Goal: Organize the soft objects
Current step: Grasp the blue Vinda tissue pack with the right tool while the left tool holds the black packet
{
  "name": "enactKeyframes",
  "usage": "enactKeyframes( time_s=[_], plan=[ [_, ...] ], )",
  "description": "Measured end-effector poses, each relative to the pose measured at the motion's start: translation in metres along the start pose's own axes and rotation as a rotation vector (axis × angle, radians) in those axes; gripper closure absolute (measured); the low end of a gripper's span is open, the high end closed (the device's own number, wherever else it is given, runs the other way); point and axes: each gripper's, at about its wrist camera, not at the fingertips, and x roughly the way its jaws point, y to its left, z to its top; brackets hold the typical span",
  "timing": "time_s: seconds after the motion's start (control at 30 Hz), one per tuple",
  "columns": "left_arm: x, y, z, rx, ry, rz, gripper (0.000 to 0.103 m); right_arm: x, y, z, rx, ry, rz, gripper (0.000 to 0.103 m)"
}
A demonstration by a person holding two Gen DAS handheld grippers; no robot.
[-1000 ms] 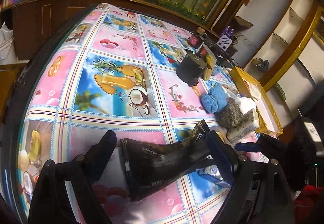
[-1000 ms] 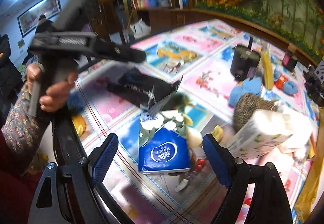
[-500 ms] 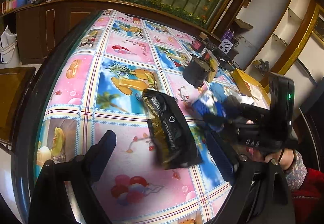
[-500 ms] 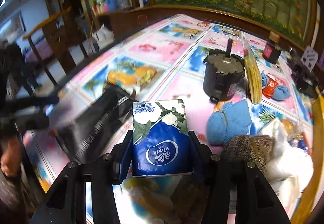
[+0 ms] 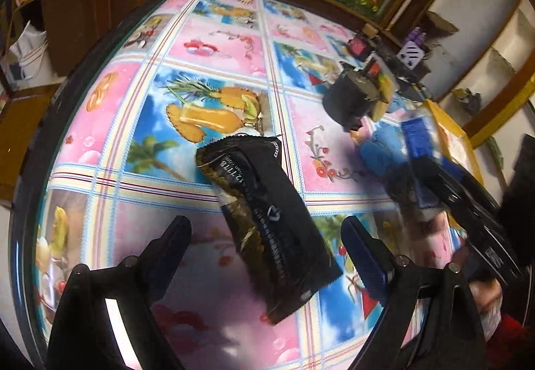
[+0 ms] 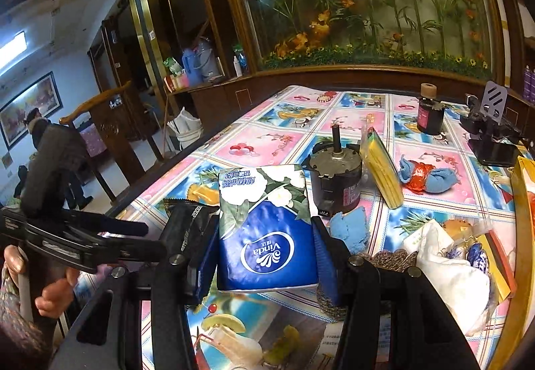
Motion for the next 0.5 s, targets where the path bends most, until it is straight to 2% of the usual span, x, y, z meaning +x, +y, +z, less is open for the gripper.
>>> enactKeyframes(
  time_s=[0.1,0.13,0.2,0.23,0.27,0.37,0.5],
  plan=[
    [0.024,-0.014,0.006,0.003,0.039,0.141,0.013,-0.009,0.000,0.000,-0.012,-0.018,0.002,0.047],
    [0.030,-0.019,0.006,0.017,0.038,0.162,0.015,-0.011,-0.001,0.001,-0.014,-0.024,-0.002,0.047],
    [0.035,-0.031,0.006,0.052,0.023,0.223,0.028,-0.020,-0.003,0.000,-0.006,-0.037,-0.001,0.047],
    [0.036,-0.037,0.005,0.077,0.011,0.269,0.048,-0.023,-0.007,0.000,0.000,-0.048,-0.003,0.047],
    [0.037,-0.042,0.004,0.095,0.003,0.300,0.056,-0.025,-0.010,0.000,0.009,-0.057,-0.003,0.047],
    [0.034,-0.043,0.005,0.078,-0.006,0.279,0.060,-0.034,-0.023,0.001,0.048,-0.079,-0.002,0.047],
    [0.018,-0.049,0.007,0.066,-0.066,0.208,0.060,-0.050,-0.039,0.002,0.089,-0.127,-0.005,0.047]
  ],
)
